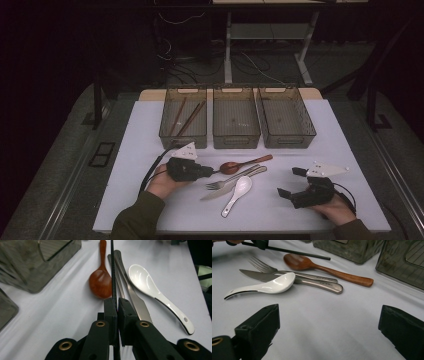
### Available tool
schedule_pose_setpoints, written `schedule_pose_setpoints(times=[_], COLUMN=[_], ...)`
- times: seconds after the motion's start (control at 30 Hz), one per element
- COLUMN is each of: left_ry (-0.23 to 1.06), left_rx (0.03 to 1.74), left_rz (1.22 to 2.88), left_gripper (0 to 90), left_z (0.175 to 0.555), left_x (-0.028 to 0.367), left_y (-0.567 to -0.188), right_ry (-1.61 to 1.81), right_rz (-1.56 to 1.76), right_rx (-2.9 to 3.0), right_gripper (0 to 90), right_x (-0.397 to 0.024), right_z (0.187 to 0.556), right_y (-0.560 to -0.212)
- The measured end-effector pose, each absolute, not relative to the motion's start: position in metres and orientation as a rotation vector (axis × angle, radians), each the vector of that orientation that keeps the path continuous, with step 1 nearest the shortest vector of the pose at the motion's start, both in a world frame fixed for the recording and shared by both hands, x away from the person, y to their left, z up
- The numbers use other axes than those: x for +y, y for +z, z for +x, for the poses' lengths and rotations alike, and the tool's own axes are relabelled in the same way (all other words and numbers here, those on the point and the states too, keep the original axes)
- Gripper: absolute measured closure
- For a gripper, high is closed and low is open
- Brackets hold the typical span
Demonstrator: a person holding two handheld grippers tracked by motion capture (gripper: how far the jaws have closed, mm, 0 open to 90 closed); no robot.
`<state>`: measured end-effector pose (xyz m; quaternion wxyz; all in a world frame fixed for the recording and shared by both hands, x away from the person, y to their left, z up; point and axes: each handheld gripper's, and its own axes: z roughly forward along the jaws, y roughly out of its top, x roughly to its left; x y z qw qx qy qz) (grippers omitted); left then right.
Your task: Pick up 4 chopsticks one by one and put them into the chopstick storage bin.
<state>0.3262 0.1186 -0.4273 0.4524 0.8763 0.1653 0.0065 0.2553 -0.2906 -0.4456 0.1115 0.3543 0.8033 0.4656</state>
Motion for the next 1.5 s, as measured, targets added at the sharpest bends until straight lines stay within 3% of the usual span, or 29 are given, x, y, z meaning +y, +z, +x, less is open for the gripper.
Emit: schedule_pose_setpoints(times=[0.93, 1.5], left_ry=[0.171, 0.128], left_rx=[0.604, 0.536], left_rz=[2.132, 1.988], left_gripper=[84.6, 84.7], left_z=[0.340, 0.354], left_x=[0.138, 0.147], left_y=[-0.396, -0.362], right_ry=[1.403, 1.403], right_rz=[1.091, 1.077], right_rx=[2.288, 2.304], right_gripper=[3.2, 3.2], right_x=[-0.298, -0.294], right_z=[0.257, 0.254], right_y=[-0.441, -0.443])
